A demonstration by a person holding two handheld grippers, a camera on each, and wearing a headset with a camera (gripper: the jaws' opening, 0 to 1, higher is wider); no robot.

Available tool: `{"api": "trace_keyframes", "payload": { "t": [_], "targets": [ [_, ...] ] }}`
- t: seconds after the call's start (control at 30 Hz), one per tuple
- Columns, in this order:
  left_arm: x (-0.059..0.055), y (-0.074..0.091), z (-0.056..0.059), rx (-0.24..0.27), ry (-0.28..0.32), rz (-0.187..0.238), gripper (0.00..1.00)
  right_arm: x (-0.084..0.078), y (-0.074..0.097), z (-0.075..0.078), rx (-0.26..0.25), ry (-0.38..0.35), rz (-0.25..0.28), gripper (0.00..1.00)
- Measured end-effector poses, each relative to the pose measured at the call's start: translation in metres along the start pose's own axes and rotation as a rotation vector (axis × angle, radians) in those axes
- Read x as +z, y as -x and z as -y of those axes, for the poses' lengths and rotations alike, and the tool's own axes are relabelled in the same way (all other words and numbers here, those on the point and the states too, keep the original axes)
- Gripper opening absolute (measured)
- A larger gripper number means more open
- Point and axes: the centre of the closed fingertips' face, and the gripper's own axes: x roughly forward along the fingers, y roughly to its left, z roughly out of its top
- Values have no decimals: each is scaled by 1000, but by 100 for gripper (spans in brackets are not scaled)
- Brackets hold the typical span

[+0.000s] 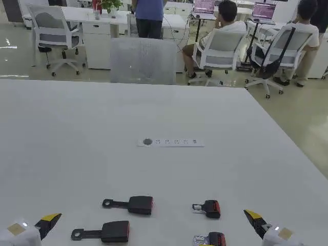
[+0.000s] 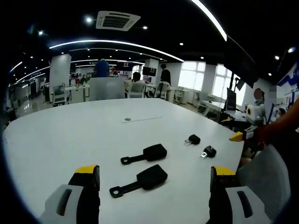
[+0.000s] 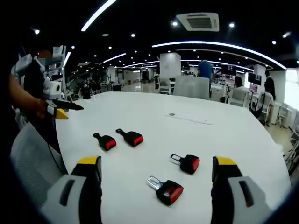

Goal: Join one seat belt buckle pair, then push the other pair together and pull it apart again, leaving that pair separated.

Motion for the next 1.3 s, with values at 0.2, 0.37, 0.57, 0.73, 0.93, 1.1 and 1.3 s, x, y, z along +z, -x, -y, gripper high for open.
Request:
{"api": "trace_keyframes", "payload": {
  "t": [0.2,0.37,0.57,0.73,0.93,1.1,1.3],
  "targets": [
    [0,0,0,-2,-4,-1,100,0,-1,-1,2,0,1,100],
    [0,1,-1,4,-5,-3,100,-1,-1,-1,7,2,-4,100],
    [1,2,0,7,-1,1,100,-1,0,-1,7,-1,-2,100],
    [2,3,1,8,-1,3,100,-1,1,-1,8,0,-1,100],
    [3,2,2,7,-4,4,100,-2,3,0,7,1,-5,100],
    [4,3,5,5,-7,5,100,-2,6,0,6,1,-3,100],
    [4,6,6,7,-6,4,100,-2,8,1,6,-1,-5,100]
  ]
}}
